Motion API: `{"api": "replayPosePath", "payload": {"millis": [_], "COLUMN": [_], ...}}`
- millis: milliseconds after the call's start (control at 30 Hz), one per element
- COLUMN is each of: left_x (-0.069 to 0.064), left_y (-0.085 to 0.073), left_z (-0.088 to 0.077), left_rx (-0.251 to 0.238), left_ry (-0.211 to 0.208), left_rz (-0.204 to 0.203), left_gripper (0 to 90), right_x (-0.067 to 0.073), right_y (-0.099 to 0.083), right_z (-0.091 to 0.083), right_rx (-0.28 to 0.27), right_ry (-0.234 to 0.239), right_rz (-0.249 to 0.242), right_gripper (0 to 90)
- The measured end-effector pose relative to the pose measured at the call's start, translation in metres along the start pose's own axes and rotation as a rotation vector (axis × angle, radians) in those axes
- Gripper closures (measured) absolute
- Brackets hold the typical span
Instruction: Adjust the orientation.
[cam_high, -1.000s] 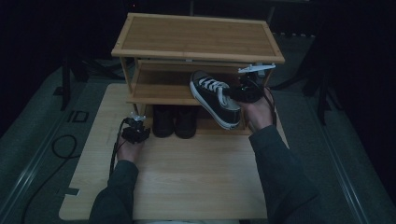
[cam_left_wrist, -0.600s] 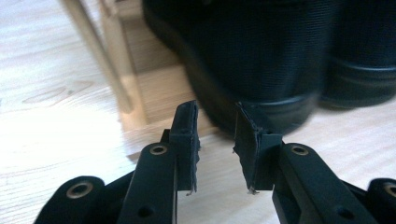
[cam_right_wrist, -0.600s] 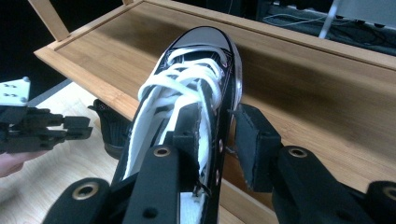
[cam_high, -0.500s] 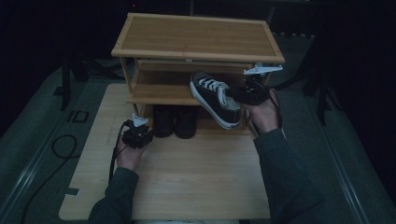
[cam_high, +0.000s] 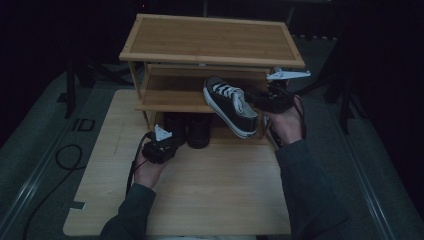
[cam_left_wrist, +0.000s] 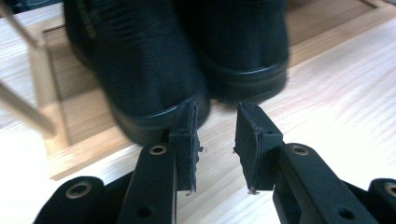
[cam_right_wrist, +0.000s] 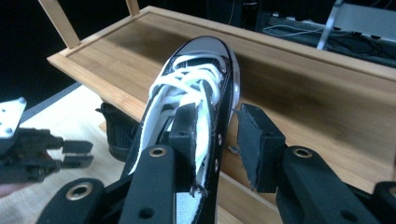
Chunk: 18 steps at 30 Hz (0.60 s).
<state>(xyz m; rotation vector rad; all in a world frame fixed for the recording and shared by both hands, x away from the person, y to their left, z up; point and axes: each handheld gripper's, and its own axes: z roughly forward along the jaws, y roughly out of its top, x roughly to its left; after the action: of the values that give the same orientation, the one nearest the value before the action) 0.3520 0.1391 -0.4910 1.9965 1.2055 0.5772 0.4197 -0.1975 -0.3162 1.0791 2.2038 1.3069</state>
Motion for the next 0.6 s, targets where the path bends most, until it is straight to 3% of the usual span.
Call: {"api": "replayPosePath", "payload": {"millis": [333, 467, 600], "left_x": [-0.035, -0.048, -0.061], "left_y": [0.008, 0.012, 0.016], "left_z": [0.017, 0.026, 0.036], "left_rx": [0.022, 0.029, 0.035], "left_ry": [-0.072, -0.104, -0.105], "left_rz": [0.084, 0.108, 0.142], "left_gripper": [68.4, 68.6, 74.2], "right_x": [-0.005, -0.010, -0.014], "right_y": [0.002, 0.000, -0.002], "right_z": [-0.011, -0.015, -0.018], "right_rx": [-0.018, -0.013, -0.005], "right_ry": [-0.008, -0.019, -0.034], "right_rz": [0.002, 0.011, 0.014], "right_gripper": [69.7, 76.2, 83.7]}}
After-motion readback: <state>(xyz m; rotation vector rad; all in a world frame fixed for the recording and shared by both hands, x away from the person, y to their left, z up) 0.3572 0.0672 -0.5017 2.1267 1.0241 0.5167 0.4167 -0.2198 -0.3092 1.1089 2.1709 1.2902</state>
